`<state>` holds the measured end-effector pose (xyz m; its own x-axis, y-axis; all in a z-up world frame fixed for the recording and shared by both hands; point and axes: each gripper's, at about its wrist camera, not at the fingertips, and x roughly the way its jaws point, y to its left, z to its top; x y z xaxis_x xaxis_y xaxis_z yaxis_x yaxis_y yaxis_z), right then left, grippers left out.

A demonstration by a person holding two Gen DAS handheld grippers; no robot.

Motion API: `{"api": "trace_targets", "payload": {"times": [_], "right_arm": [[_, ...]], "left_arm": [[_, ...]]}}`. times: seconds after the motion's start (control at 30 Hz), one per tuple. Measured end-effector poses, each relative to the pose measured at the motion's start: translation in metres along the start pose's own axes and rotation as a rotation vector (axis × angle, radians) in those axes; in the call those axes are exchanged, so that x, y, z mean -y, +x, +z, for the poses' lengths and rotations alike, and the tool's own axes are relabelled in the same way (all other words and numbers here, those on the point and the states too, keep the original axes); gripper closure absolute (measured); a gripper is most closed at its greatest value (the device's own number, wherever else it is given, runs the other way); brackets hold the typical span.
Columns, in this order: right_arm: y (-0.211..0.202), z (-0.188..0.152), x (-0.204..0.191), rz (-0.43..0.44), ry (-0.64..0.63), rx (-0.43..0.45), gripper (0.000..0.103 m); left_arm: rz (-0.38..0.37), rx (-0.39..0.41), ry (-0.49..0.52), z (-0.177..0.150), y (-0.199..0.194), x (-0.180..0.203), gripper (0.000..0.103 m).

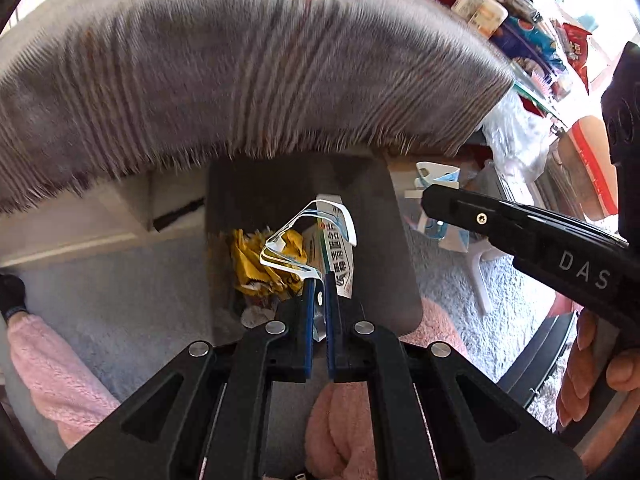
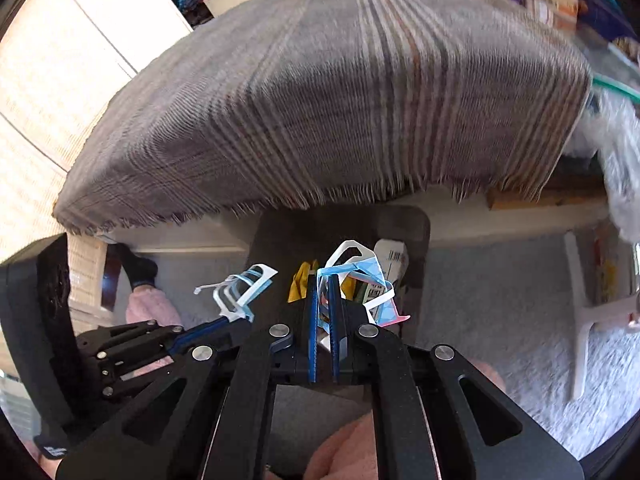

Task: Collect trash
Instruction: 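Carry both plastic pieces down to the bin and open both tools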

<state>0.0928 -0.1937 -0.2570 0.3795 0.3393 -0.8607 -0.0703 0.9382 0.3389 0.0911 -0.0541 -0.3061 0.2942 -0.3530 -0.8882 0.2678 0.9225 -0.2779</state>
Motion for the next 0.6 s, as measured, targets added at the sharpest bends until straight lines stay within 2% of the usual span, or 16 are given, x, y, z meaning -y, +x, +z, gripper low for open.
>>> {"api": "trace_targets", "payload": {"times": [0.23,0.4,0.47,0.53,0.57,0.6], "right_arm": [[0.035,-0.005,0.011,0.027,0.064,-0.086,0.094],[0.047,-0.001,0.012,0.022,0.08,-0.116,0.092],[0.05,0.0,0.012,0.02,0.084,-0.13,0.09],[0.051,0.0,0.013,0.019,0.091,-0.134,0.07],[0.05,0.001,0.014,0.025,0.099,-0.129,0.055],[0.049,0.001,0.014,0.027,0.107,-0.122,0.052]], "left_arm": [[-0.027,-0.067,-0.021,-0.002,0.029,-0.009,0.097],[-0.026,-0.075,-0.018,0.003,0.034,-0.011,0.093],[-0.029,-0.074,-0.016,0.005,0.033,-0.011,0.08],[-0.028,-0.068,-0.022,0.006,0.03,-0.011,0.074],[-0.025,-0.065,-0.022,0.007,0.029,-0.011,0.074],[-0.019,-0.062,-0.019,0.007,0.027,-0.011,0.074]]}}
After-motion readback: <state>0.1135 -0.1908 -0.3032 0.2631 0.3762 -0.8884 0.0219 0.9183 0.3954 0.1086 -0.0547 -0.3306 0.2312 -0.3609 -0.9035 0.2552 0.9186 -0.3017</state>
